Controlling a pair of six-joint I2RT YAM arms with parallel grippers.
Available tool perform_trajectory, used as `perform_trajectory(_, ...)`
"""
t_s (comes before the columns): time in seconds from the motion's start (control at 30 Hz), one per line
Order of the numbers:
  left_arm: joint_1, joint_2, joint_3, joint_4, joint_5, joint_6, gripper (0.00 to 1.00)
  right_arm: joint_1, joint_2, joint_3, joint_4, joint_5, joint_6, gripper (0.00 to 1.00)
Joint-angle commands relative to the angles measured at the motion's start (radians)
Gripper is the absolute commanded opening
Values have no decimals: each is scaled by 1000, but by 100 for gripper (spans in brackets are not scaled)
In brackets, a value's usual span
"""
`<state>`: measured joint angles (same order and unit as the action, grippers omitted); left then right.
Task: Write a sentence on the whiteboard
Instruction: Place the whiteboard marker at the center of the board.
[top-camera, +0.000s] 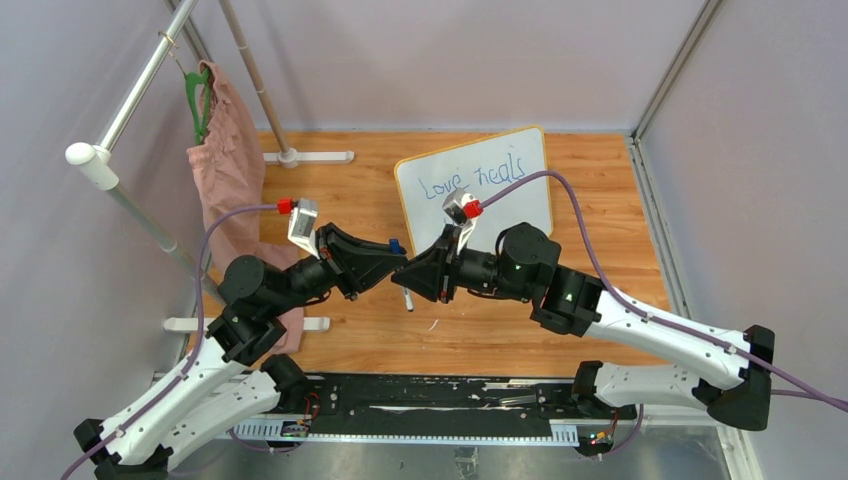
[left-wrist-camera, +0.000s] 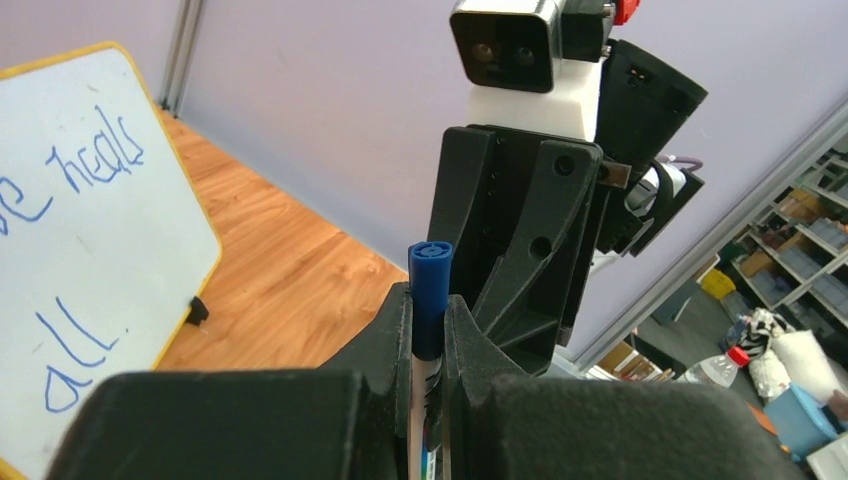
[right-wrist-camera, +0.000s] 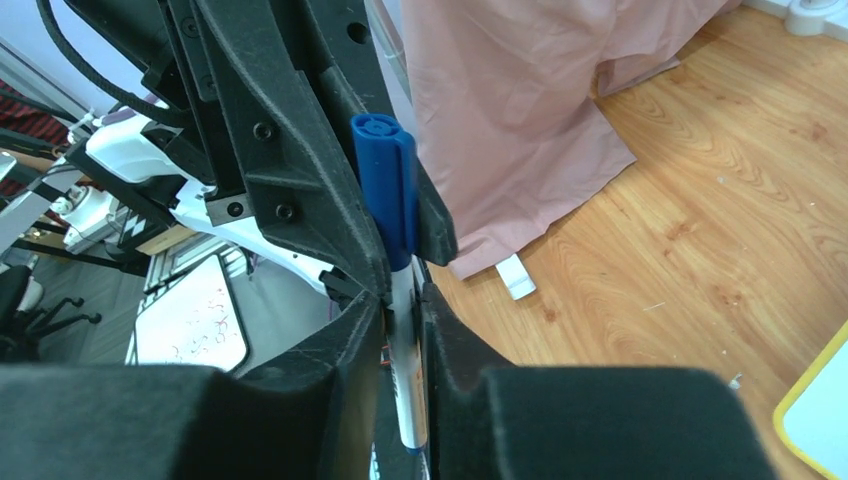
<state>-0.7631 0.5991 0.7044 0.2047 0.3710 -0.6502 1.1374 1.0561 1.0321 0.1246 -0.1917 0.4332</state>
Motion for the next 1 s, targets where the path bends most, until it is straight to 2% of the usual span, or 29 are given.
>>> perform_trajectory(0.0, -2, -13, -19, 33, 8, -22, 0, -10, -1, -24, 67, -4, 18, 19)
perform_trajectory(0.13, -2, -9, -22, 36, 6, -23, 0, -10, -3, -28, 67, -19, 12, 1)
perform_trajectory(0.3, -2, -12, -29, 35, 1, -22, 1, -10, -28, -41, 60, -9, -4, 0)
perform_trajectory(0.37, -2, -14, -31, 36, -8, -23, 12, -10, -35, -45, 60, -3, -8, 0)
perform_trajectory(0.57, -2, -14, -39, 35, -30, -32, 62, -10, -67, -57, 35, 28, -31, 0)
perform_trajectory(0.67, -2, -32, -51, 30, -81, -33, 96, -10, -96, -68, 6, 57, -54, 0)
perform_trajectory(0.7, -2, -44, -54, 21, -107, -25, 99, -10, -105, -72, -7, 72, -61, 0)
perform_trajectory(0.77, -2, -80, -43, -39, -192, 14, 100, -11, -126, -76, -39, 106, -77, 0)
perform_trajectory(0.83, -2, -110, -7, -169, -312, 91, 100, -10, -155, -79, -95, 161, -102, 0)
perform_trajectory(0.97, -2, -110, 94, -403, -591, 278, 100, -11, -210, -90, -302, 388, -155, 0)
